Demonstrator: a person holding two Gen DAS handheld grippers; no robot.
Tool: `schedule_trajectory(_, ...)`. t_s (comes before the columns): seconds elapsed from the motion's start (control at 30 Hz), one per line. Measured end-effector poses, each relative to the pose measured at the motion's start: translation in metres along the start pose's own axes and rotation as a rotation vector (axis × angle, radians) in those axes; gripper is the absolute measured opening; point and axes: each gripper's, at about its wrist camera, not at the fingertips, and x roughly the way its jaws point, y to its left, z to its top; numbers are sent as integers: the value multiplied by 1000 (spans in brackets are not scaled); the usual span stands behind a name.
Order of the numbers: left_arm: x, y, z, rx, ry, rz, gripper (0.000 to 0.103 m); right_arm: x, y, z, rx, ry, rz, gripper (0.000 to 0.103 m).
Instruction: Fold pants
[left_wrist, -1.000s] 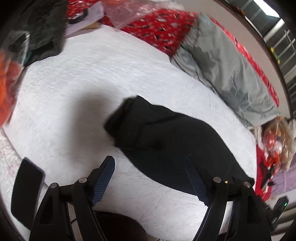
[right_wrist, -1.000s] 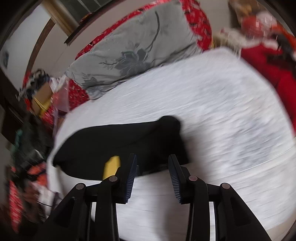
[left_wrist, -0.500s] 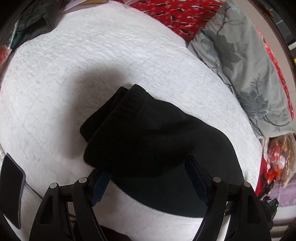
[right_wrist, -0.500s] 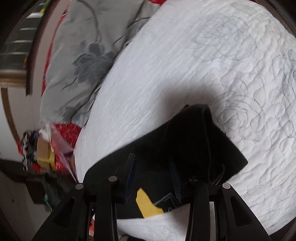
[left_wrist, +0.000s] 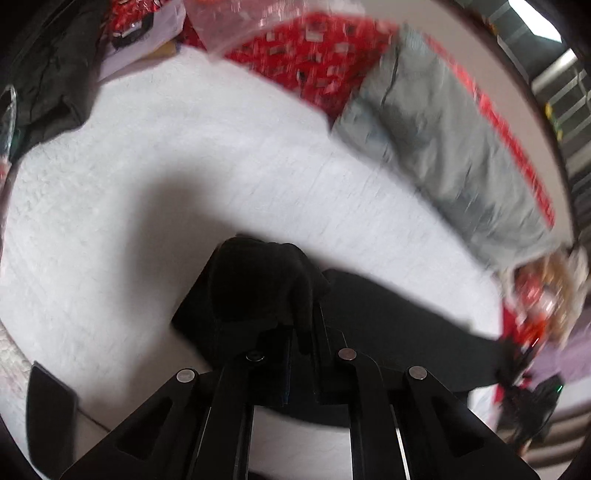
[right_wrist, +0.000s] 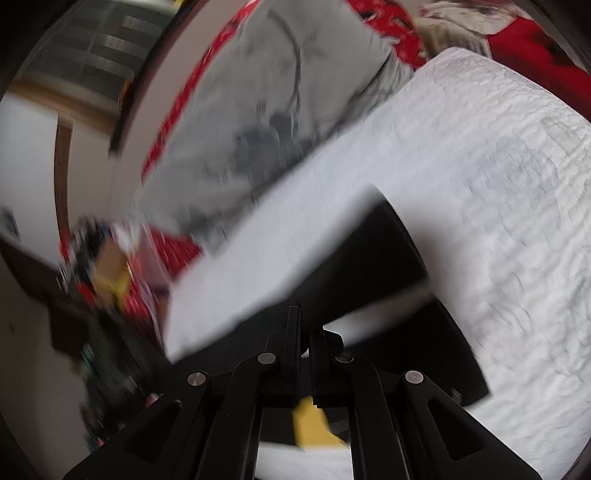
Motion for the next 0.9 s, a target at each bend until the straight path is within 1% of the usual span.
schedule_trajectory(0.07, 24, 14, -13, -22, 68, 31, 8, 10, -16, -17, 6, 49, -18, 3)
schedule_trajectory(0.1, 33, 23, -18, -52, 89, 31, 8, 14, -25, -25, 15, 65, -25, 3)
schedule_trajectory(0.13, 37, 29, -21, -76, 100, 18, 8, 17, -30, -31, 21, 80, -32, 3)
schedule_trajectory(0.2, 39, 39, -22, -117, 93, -16, 8, 18, -33, -41, 23, 89, -26, 3)
schedule_trajectory(0.27, 38, 39, -21, -102, 80, 0, 9, 8, -36, -49, 6, 75, -2, 3)
schedule_trajectory(0.3, 43, 37, -21, -85, 80, 22, 9, 4, -37, -53, -4, 71, 5, 3)
schedule_trajectory(0.33, 45, 36, -24, -76, 86, 34, 10, 2, -39, -56, -10, 72, 1, 3)
schedule_trajectory(0.4, 56, 29, -27, -69, 101, 60, 11, 5, -49, -66, -10, 98, -40, 3)
schedule_trajectory(0.43, 54, 27, -33, -69, 102, 63, 12, 9, -55, -71, -2, 112, -62, 3)
schedule_trajectory(0.5, 56, 26, -34, -69, 106, 64, 15, 14, -62, -76, 11, 130, -81, 8)
schedule_trajectory(0.53, 54, 23, -36, -58, 109, 67, 17, 13, -63, -78, 15, 132, -83, 8)
schedule_trajectory(0.57, 50, 21, -38, -39, 110, 71, 24, 10, -64, -79, 19, 130, -78, 11)
schedule_trajectory(0.6, 42, 19, -41, -20, 108, 70, 36, 5, -65, -79, 22, 131, -71, 14)
schedule_trajectory(0.67, 24, 16, -45, 30, 72, 59, 46, -9, -66, -76, 22, 124, -63, 25)
schedule_trajectory(0.73, -2, 17, -45, 76, 14, 33, 50, -33, -69, -71, 14, 81, -55, 26)
schedule_trajectory(0.77, -12, 15, -41, 96, -21, 33, 56, -44, -71, -68, 11, 54, -58, 27)
schedule_trajectory(0.8, -20, 13, -35, 113, -54, 50, 65, -54, -73, -63, 8, 23, -65, 27)
schedule_trajectory(0.87, -25, 7, -16, 139, -105, 87, 75, -65, -76, -49, 4, -23, -91, 30)
schedule_trajectory(0.9, -21, 2, -5, 150, -115, 106, 76, -65, -76, -41, 12, -39, -98, 30)
